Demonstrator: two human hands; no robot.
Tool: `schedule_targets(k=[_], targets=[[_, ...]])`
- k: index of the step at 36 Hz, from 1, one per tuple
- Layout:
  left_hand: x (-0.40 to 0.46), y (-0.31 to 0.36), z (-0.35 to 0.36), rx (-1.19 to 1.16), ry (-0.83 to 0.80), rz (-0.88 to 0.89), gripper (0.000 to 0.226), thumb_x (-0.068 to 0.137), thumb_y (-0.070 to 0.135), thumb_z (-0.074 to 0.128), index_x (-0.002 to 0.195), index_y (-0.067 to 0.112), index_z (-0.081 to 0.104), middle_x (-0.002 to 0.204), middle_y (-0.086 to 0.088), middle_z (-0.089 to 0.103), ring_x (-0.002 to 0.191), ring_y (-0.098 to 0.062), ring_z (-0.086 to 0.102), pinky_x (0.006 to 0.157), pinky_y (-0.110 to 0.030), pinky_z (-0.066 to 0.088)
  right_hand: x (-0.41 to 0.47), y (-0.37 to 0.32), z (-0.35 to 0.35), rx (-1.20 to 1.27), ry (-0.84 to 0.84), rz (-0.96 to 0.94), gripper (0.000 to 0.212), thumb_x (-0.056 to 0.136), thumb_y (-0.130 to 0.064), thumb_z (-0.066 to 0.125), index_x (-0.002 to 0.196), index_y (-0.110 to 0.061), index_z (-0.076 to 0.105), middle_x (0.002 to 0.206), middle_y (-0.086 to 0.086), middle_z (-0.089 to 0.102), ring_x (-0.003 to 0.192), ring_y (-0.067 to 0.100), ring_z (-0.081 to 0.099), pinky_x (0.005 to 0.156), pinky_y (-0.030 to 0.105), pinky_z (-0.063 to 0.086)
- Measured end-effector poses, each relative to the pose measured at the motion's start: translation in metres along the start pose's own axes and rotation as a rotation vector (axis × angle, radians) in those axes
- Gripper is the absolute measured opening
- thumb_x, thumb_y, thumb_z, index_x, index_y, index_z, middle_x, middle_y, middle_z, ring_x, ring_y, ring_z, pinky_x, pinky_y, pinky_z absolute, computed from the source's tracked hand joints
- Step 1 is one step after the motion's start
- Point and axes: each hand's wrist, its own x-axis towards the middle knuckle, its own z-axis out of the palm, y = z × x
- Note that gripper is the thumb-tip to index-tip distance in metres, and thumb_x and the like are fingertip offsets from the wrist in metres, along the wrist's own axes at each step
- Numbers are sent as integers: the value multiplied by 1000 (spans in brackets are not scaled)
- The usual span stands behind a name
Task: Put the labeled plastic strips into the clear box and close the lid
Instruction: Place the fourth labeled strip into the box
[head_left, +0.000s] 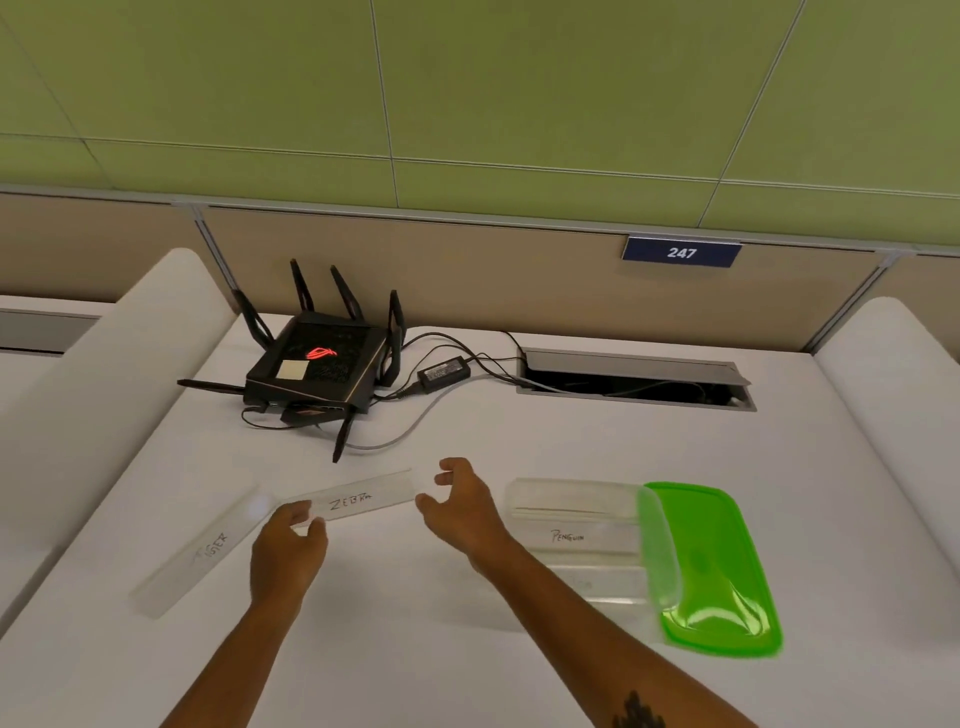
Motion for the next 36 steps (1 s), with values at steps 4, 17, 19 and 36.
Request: schedule_targets(k=[4,17,19,36], targets=[[18,-9,-13,-32,18,-53,47,96,17,70,141,14,57,143,-13,60,130,-38,57,107,-54,50,16,-2,26,-17,-24,53,72,91,-25,72,152,-22,34,148,0,52,125,20,57,104,33,52],[54,-26,-25,-142,-117,-122,59,96,18,71,149,26,45,146,-6,59,118,-32,68,108,-54,51,45,-6,61,-11,-9,103,80,93,-16,72,157,-23,25,153,4,50,128,22,58,105,32,51],[56,-26,-24,-161,-126,-116,58,97,16,70,148,25,46,142,-4,61,108,-28,72,103,-47,53,48,-6,63,-7,-4,98,78,93,-15,72,157,-22,26,152,4,51,118,16,57,105,31,51],[61,-31,-14,-106,-125,-85,60,95,21,73,148,30,46,145,-5,60,119,-35,68,107,-57,51,55,-5,67,30,20,129,74,91,-19,76,151,-25,35,147,6,53,119,26,65,96,39,61]])
